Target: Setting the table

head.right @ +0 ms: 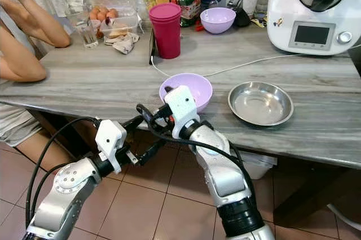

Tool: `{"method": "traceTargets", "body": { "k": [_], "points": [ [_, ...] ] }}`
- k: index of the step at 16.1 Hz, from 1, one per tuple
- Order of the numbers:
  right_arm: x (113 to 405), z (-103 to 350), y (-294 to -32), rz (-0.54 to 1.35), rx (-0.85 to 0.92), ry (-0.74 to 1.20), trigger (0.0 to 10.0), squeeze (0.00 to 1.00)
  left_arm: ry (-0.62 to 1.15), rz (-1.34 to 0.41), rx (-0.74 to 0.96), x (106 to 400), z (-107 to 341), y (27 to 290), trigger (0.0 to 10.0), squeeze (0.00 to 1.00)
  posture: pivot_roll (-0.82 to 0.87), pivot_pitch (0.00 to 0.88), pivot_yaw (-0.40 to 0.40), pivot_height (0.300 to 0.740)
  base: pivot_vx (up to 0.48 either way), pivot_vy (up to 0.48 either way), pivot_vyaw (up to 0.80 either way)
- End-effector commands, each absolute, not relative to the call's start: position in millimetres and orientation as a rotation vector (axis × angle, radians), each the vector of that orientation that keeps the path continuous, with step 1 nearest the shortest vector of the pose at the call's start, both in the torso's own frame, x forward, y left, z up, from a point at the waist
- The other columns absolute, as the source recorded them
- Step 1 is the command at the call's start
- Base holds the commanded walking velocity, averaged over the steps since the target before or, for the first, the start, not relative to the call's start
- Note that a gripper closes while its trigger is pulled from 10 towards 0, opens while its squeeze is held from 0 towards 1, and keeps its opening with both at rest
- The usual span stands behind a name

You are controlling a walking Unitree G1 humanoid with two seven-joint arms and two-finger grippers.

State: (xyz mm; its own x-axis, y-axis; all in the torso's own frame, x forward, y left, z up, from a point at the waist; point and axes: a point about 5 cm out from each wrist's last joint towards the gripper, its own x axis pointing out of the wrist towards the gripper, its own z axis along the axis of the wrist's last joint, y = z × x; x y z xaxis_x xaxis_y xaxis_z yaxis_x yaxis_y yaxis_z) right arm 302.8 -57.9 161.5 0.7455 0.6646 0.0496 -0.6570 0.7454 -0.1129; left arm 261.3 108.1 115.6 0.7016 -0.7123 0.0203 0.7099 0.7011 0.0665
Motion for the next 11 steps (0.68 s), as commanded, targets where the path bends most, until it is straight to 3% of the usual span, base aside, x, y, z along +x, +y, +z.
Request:
{"method": "traceTargets", "body": {
  "k": [1, 11],
  "points": [
    [300.2, 161.5, -56.2, 0.739, -0.080, -0.086, 10.0, 1.00, -0.038, -0.782, 0.067, 259.8, 113.4, 110.9, 10.0, 0.00, -0.22, 0.064, 0.108, 0.740, 0.000, 0.000, 0.00],
    [290.5, 153.9, -42.9, 0.816, -0.096, -0.066, 10.0, 1.00, -0.035, -0.765, 0.077, 263.3, 113.6, 112.4, 10.0, 0.00, -0.21, 0.053, 0.115, 0.740, 0.000, 0.000, 0.00]
  ]
}}
